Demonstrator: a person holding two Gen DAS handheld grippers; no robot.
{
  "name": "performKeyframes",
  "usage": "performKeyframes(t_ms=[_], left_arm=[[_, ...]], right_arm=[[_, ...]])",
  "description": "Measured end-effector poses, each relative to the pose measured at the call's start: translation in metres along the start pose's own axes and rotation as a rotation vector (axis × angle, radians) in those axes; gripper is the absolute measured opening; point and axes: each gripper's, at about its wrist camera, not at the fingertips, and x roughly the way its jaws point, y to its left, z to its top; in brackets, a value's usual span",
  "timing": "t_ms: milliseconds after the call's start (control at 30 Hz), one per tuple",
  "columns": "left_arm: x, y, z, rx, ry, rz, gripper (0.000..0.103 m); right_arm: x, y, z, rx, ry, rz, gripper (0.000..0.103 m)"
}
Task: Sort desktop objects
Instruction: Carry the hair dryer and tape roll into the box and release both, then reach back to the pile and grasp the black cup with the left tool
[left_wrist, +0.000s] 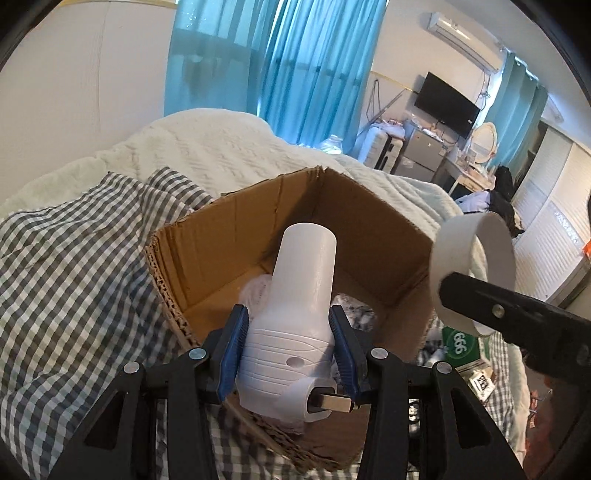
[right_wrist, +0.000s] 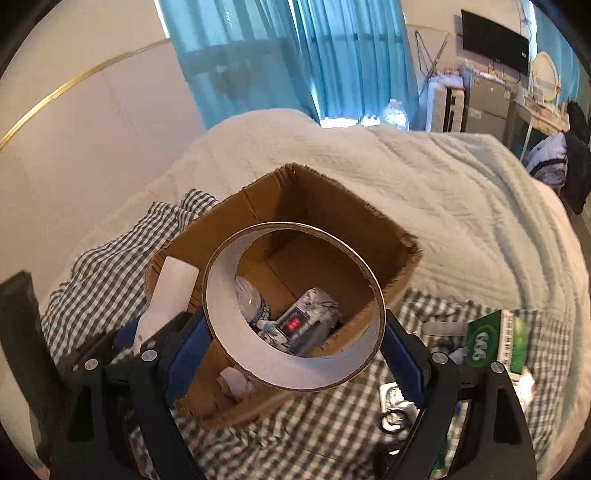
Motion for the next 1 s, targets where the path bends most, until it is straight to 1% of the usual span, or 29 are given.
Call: performKeyframes(t_ms=[100, 167, 233, 267, 300, 367, 433, 533, 633, 700, 733, 800, 900, 1000], left_arm=[[0.003, 0.001, 0.002, 0.009, -0.006, 0.008, 0.046], [0.002, 0.001, 0.003, 0.002, -0.017, -0.015, 0.048], [0.000, -0.001, 0.003, 0.002, -0.032, -0.027, 0.064], [-0.001, -0.002, 0.004, 0.007, -0.042, -0.019, 0.079], [-0.003, -0.004, 0.004, 0.015, -0.055, -0.009, 0.084], [-0.009, -0.008, 0.002, 0.030, -0.084, -0.003, 0.084], [-0.010, -0.013, 0.002, 0.039, -0.070, -0.002, 0.084], [-0.013, -0.021, -0.004, 0.038, -0.056, -0.033, 0.084], [-0.016, -0.034, -0.010, 0.066, -0.051, -0.049, 0.084], [-0.018, -0.049, -0.017, 0.103, -0.041, -0.068, 0.084], [-0.019, -0.058, -0.022, 0.124, -0.034, -0.079, 0.084], [-0.020, -0.075, -0.032, 0.164, -0.020, -0.107, 0.084], [-0.015, -0.101, -0.056, 0.221, 0.039, -0.155, 0.085], [-0.004, -0.123, -0.086, 0.280, 0.114, -0.204, 0.085]], right_arm=[[0.010, -0.004, 0.003, 0.026, -0.015, 0.027, 0.088], [0.014, -0.009, 0.009, 0.061, -0.020, 0.067, 0.088], [0.014, -0.016, 0.010, 0.099, -0.027, 0.091, 0.091], [0.012, -0.018, 0.011, 0.108, -0.039, 0.087, 0.092], [0.007, -0.021, 0.011, 0.111, -0.056, 0.074, 0.092], [-0.001, -0.027, 0.010, 0.109, -0.083, 0.060, 0.093], [-0.008, -0.032, 0.009, 0.113, -0.086, 0.048, 0.093], [-0.024, -0.046, -0.001, 0.125, -0.101, 0.045, 0.093], [-0.043, -0.061, -0.016, 0.105, -0.117, -0.017, 0.093], [-0.057, -0.079, -0.035, 0.098, -0.132, -0.080, 0.093], [-0.061, -0.086, -0.041, 0.103, -0.136, -0.097, 0.093], [-0.072, -0.109, -0.061, 0.139, -0.140, -0.138, 0.093], [-0.075, -0.143, -0.092, 0.204, -0.115, -0.194, 0.093], [-0.071, -0.177, -0.124, 0.296, -0.070, -0.224, 0.093]])
